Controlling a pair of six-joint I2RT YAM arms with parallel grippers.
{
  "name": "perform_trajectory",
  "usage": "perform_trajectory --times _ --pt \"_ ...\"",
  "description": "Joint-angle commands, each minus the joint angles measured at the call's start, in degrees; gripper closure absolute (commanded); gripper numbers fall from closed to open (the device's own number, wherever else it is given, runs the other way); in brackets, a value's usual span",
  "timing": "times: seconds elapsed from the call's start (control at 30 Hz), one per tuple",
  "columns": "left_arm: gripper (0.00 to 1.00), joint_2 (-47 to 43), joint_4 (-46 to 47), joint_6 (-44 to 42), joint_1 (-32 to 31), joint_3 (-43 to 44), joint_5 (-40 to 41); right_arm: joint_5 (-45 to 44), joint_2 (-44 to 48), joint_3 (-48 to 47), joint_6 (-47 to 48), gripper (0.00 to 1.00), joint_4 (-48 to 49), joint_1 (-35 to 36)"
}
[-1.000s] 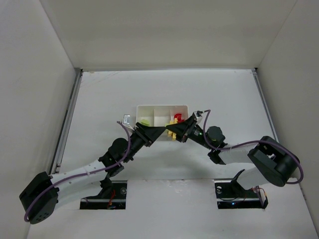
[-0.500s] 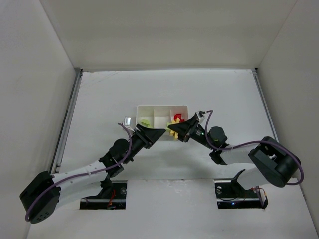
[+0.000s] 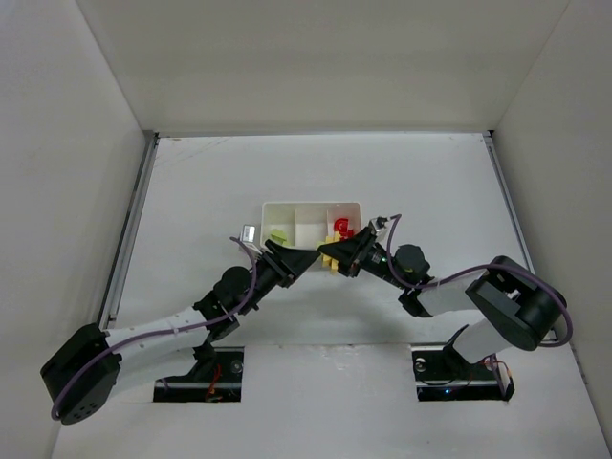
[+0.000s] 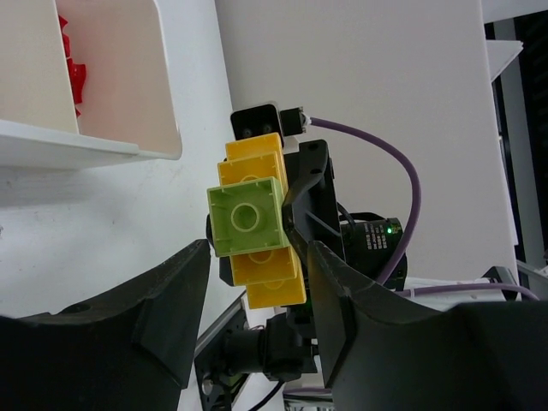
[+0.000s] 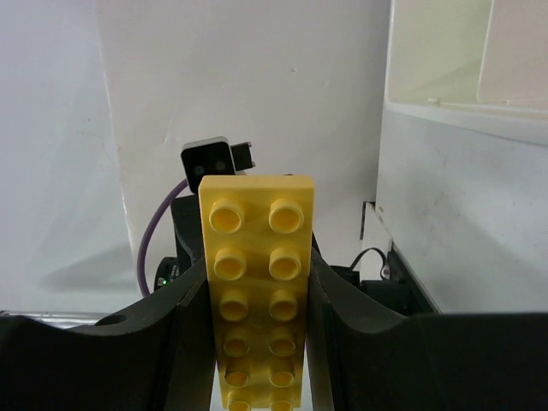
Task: Sort the legos into containers by color
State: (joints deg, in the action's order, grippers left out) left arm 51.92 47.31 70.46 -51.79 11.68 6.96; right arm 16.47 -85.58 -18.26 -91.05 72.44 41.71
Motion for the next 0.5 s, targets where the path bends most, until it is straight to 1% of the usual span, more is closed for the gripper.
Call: perform_trajectory --times 0.0,0.23,0.47 --pt "0.54 0.4 4.1 0.8 -0.2 1.1 -0.5 -0.3 0.1 -1.6 0.3 0.58 8.1 0.6" --pt "0.61 0.7 5.5 1.7 0.5 0.7 -0.3 -0.5 0.2 -1.5 0.3 0.57 8.1 0.6" --pt "0.65 2.5 7.2 1.8 0.3 1.2 -0.5 -0.6 0.1 -1.8 0.3 0.57 8.1 1.0"
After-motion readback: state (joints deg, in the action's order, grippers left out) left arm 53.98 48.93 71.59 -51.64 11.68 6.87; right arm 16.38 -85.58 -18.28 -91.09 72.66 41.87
